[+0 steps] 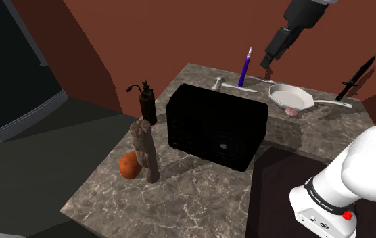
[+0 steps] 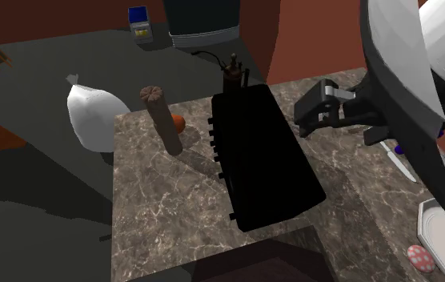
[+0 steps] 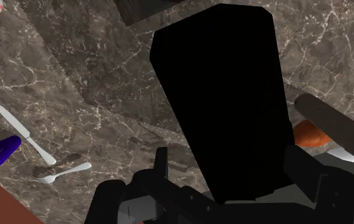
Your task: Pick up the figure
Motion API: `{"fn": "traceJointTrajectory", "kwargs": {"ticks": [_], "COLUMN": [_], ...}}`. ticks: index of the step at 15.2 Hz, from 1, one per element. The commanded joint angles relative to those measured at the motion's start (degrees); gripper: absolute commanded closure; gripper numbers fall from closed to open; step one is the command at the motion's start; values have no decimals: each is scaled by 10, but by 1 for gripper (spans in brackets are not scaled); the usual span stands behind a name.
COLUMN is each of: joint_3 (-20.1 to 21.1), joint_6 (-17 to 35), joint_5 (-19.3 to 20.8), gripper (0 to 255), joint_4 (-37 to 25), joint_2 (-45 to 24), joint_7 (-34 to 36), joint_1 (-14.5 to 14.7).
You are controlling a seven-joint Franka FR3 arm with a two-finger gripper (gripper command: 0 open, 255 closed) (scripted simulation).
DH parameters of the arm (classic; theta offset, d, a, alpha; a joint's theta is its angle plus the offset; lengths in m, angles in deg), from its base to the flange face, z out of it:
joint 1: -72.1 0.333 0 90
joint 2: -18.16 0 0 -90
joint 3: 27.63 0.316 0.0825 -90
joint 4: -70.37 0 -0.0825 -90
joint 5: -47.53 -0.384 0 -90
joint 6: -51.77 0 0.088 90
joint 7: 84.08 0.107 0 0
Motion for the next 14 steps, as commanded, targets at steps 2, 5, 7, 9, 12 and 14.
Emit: {"fn": "traceJointTrajectory", "kwargs": {"ticks": [2, 5, 7, 9, 12, 14], "joint_3": [11, 44, 66, 88, 121, 144], "joint_6": [11, 42, 64, 85, 116, 137], "joint_5": [-6, -24, -34, -43, -53, -56], "gripper": [0, 0, 0, 0, 0, 0], "joint_4": [2, 3, 0, -5, -17, -28], "joint_2": [-7, -33, -52, -74, -110, -137], "joint_7": [9, 34, 51, 67, 93, 110], "joint_1": [4, 16, 23, 29, 37, 41]}}
